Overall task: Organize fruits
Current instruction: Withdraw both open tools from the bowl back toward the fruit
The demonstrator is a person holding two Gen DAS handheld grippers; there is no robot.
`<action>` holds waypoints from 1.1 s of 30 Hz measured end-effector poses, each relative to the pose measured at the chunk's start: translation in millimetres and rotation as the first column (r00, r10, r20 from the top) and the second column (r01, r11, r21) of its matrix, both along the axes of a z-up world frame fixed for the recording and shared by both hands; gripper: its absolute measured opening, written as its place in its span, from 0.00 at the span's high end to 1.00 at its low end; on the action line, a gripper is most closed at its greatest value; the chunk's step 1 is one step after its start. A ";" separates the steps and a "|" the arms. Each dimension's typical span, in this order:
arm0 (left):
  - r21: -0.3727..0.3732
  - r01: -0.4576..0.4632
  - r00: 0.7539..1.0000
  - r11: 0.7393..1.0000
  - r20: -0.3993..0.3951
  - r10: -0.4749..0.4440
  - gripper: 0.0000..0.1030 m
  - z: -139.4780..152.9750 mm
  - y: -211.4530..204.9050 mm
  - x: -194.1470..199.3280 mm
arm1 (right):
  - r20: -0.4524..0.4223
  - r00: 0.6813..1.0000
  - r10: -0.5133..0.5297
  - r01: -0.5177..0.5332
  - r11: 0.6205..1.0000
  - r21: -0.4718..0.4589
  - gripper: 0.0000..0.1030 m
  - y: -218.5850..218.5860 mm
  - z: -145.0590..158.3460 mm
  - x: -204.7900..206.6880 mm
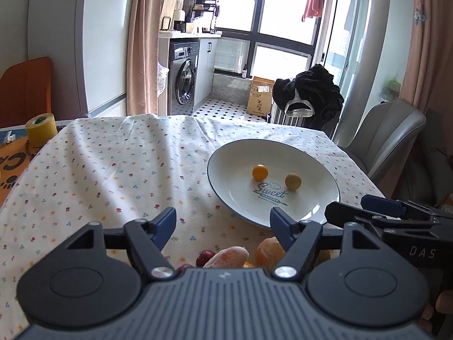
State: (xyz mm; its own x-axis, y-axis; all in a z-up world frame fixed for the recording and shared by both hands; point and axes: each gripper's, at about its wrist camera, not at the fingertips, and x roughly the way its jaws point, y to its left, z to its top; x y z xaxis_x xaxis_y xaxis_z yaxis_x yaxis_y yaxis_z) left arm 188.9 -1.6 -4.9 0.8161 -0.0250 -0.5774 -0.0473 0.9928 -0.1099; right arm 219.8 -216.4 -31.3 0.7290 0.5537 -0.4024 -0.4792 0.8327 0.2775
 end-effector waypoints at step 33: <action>-0.047 -0.057 0.997 0.997 0.054 0.059 0.07 9.4 19.2 -93.1 | 0.002 0.999 -0.037 0.037 0.999 -0.003 0.00 -24.2 12.8 -71.4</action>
